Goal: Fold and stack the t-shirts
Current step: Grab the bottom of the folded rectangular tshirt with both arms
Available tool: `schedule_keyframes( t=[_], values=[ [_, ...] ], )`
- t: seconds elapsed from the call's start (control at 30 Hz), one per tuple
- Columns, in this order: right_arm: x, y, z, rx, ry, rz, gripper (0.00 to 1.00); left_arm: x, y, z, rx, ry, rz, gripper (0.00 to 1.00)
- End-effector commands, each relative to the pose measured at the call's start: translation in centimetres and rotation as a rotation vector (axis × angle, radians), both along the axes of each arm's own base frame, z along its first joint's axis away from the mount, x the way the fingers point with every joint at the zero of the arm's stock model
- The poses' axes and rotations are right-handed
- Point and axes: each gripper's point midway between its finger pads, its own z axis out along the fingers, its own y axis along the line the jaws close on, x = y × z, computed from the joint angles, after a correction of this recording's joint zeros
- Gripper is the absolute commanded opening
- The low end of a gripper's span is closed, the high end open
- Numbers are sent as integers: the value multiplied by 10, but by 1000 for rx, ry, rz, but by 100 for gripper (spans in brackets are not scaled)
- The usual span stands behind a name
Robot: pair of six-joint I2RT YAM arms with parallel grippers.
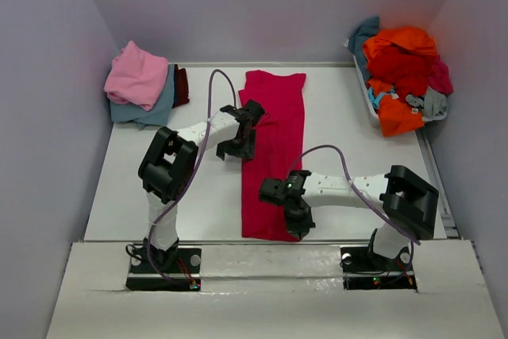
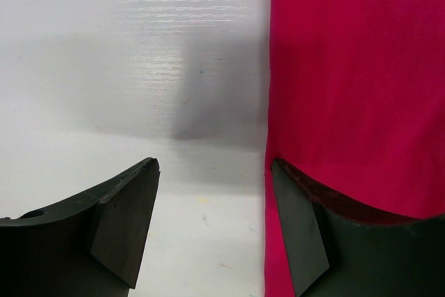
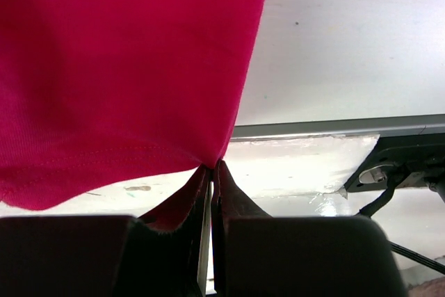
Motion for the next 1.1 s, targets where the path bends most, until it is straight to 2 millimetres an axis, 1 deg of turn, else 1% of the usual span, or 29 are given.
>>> schedule_keyframes(
  t=[0.0,0.33,0.37,0.4,0.5,0.53,0.6,0.63,0.7,0.73,0.77,0.83,0.87,0.9,0.93,0.97,1.03,1.07],
  values=[
    [-9,-13,6,-28,-6,-38,7,3,5,12,-2,-33,-1,77],
    [-15,-19,1,-23,6,-80,9,2,6,11,2,-29,-4,77],
    [-16,-18,1,-21,8,-83,10,2,6,10,4,-28,-7,77],
    [-16,-18,2,-21,8,-86,13,2,6,11,6,-28,-8,77],
    [-14,-18,4,-16,-3,-96,19,2,7,11,7,-29,-7,77],
    [-14,-19,5,-18,-7,-106,31,1,7,11,9,-28,-10,77],
    [-13,-17,8,-1,-20,-117,42,1,8,11,9,-28,-10,77],
    [-11,-16,11,9,-29,-119,50,1,8,11,9,-28,-10,77],
    [-8,-15,17,10,-61,-112,56,1,8,10,9,-27,-12,77],
    [-4,-10,23,26,-76,-113,57,1,8,10,9,-27,-12,77],
    [-1,-9,27,25,-90,-111,57,0,8,10,10,-26,-12,77],
    [6,-3,31,33,-114,-93,58,0,8,10,7,-27,-11,77],
    [11,4,36,43,-128,-87,58,0,8,10,8,-26,-11,77],
    [13,7,37,39,-132,-68,58,-1,8,10,8,-25,-11,77],
    [15,9,33,18,-127,-56,58,-1,8,10,7,-25,-11,77],
    [20,15,36,20,-134,-35,57,-1,8,10,7,-25,-11,77],
    [23,18,30,-22,-130,-13,57,-1,8,11,4,-25,-8,77],
    [27,22,31,-22,-141,0,57,-1,8,11,4,-25,-8,77]
  ],
)
